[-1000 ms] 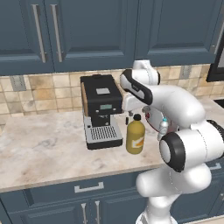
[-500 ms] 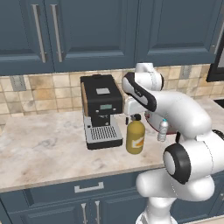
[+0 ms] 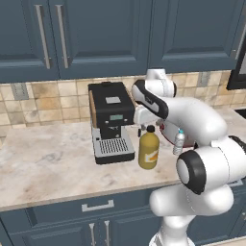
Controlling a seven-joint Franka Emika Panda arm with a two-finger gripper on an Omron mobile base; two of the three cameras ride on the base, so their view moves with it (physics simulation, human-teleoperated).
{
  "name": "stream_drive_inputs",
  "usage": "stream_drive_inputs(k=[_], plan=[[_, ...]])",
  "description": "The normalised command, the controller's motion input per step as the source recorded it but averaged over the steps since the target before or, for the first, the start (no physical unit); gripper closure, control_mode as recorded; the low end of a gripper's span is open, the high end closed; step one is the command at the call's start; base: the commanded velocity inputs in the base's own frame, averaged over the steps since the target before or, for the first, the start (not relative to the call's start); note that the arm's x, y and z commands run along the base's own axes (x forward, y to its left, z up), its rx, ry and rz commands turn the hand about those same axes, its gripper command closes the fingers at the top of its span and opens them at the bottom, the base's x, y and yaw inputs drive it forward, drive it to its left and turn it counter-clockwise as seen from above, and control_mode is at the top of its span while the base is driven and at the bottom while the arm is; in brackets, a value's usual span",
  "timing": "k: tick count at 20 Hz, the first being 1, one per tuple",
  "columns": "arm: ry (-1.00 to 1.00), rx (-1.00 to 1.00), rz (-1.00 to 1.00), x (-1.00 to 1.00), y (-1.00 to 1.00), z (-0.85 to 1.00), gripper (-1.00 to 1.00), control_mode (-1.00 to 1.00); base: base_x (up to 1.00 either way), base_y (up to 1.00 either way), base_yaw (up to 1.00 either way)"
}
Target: Place the drinks on the dining counter in a tight cluster.
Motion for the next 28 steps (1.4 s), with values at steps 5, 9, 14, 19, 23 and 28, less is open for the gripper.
stream_drive_inputs(k=[5, 9, 14, 19, 23, 28], plan=[[0.00, 0.00, 0.00, 0.04, 0.00, 0.00, -1.00, -1.00, 0.00, 0.00, 0.00], [0.00, 0.00, 0.00, -0.07, 0.00, 0.00, -1.00, -1.00, 0.00, 0.00, 0.00], [0.00, 0.00, 0.00, -0.03, 0.00, -0.03, -1.00, -1.00, 0.00, 0.00, 0.00], [0.00, 0.00, 0.00, -0.01, 0.00, -0.09, -1.00, -1.00, 0.00, 0.00, 0.00], [0.00, 0.00, 0.00, -0.02, 0.00, -0.12, -1.00, -1.00, 0.00, 0.00, 0.00], [0.00, 0.00, 0.00, -0.12, 0.00, -0.05, -1.00, -1.00, 0.00, 0.00, 0.00]])
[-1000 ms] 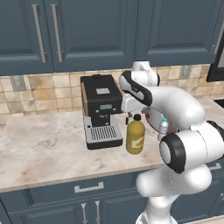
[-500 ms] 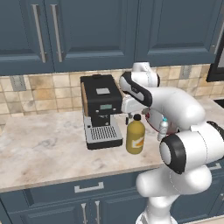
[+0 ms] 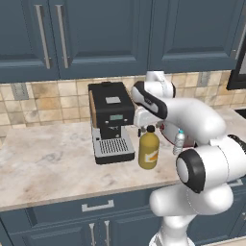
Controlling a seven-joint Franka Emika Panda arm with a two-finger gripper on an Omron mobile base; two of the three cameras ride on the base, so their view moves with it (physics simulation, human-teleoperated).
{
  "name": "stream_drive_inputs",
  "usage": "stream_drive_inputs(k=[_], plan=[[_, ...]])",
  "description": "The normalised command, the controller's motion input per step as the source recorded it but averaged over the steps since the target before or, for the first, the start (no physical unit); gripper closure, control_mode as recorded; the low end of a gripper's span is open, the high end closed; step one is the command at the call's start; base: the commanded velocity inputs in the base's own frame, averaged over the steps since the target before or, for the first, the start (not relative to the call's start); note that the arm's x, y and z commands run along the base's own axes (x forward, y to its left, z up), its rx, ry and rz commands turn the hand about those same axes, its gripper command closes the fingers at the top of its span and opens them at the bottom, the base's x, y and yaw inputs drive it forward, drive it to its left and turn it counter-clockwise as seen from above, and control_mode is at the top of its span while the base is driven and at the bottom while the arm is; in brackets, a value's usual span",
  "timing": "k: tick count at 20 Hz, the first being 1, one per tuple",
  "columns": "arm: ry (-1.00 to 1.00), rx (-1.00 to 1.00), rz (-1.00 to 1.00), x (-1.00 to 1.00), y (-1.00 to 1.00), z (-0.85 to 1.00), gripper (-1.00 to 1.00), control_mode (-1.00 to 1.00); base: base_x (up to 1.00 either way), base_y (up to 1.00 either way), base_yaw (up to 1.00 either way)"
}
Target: Place the drinks on the dining counter in a tight cluster.
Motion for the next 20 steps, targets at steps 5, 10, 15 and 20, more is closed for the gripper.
stream_drive_inputs(k=[5, 10, 15, 20], plan=[[0.00, 0.00, 0.00, -0.09, 0.00, -0.03, -1.00, -1.00, 0.00, 0.00, 0.00], [0.00, 0.00, 0.00, -0.01, 0.00, -0.11, -1.00, -1.00, 0.00, 0.00, 0.00], [0.00, 0.00, 0.00, 0.01, 0.00, -0.11, -1.00, -1.00, 0.00, 0.00, 0.00], [0.00, 0.00, 0.00, 0.00, 0.00, -0.11, -1.00, -1.00, 0.00, 0.00, 0.00]])
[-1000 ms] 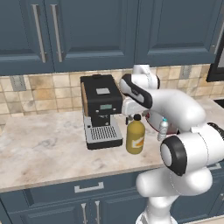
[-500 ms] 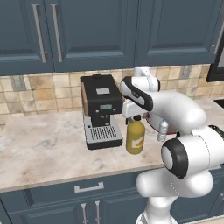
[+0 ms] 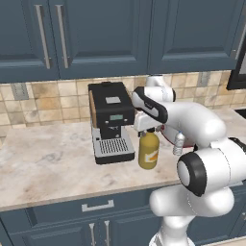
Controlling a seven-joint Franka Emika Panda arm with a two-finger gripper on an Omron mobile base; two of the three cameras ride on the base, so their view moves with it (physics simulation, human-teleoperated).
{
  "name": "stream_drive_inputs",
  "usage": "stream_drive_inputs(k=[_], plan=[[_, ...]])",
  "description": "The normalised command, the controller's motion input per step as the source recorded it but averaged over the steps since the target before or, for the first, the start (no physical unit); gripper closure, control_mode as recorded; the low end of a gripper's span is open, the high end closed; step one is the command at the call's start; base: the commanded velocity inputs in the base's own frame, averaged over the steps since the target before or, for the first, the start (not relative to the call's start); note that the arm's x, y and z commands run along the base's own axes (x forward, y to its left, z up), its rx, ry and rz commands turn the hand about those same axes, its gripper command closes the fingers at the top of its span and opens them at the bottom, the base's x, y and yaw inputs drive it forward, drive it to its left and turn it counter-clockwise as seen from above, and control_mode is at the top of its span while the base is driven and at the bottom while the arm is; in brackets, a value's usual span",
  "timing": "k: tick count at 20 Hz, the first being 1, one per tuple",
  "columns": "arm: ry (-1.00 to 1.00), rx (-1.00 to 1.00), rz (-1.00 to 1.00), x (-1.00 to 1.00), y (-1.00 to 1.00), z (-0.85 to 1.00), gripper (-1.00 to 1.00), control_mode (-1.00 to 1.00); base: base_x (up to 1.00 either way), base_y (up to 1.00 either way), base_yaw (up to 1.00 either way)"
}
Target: Place the drinks on the dining counter in a tight cluster.
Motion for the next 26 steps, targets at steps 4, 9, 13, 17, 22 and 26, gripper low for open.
stream_drive_inputs(k=[4, 9, 13, 17, 22, 26], plan=[[0.00, 0.01, 0.00, 0.00, 0.00, -0.06, -1.00, -1.00, 0.00, 0.00, 0.00], [0.00, 0.00, 0.00, 0.00, 0.00, 0.00, -1.00, -1.00, 0.00, 0.00, 0.00], [0.00, 0.00, 0.00, 0.00, 0.00, -0.05, 1.00, -1.00, 0.00, 0.00, 0.00], [0.00, 0.00, 0.00, 0.00, 0.00, -0.04, 1.00, -1.00, 0.00, 0.00, 0.00], [0.02, 0.00, 0.00, -0.02, 0.00, -0.02, 1.00, -1.00, 0.00, 0.00, 0.00], [-0.02, 0.00, 0.00, -0.57, 0.00, 0.00, 1.00, -1.00, 0.00, 0.00, 0.00]])
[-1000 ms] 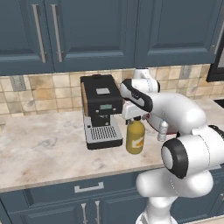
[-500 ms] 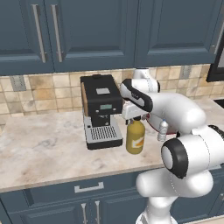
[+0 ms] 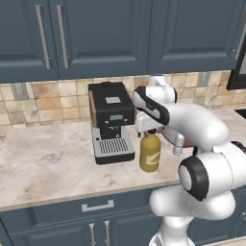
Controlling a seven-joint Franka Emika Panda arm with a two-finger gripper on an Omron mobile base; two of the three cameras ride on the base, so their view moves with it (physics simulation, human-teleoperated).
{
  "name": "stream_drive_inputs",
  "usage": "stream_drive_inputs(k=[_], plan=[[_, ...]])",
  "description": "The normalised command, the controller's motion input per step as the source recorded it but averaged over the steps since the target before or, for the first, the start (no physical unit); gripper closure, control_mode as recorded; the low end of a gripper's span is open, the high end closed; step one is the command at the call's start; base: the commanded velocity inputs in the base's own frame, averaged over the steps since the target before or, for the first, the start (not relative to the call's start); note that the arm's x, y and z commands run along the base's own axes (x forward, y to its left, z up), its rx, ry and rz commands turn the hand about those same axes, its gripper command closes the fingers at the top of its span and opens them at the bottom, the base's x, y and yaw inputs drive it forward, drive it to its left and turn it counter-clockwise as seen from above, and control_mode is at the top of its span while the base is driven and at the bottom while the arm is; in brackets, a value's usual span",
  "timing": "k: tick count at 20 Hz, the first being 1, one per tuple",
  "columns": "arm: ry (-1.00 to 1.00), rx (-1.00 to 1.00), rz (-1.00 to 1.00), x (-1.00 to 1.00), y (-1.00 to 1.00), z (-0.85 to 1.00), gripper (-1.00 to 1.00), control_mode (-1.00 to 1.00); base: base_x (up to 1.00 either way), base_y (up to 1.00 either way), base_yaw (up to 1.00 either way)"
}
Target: Place the drinks on the dining counter in a tight cluster.
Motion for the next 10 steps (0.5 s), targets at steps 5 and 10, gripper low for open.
stream_drive_inputs(k=[5, 10], plan=[[-0.09, 0.00, 0.00, -0.85, -0.17, 0.05, 1.00, -1.00, 0.00, 0.00, 0.00], [-0.06, 0.00, 0.00, -0.64, -0.29, 0.31, 1.00, -1.00, 0.00, 0.00, 0.00]])
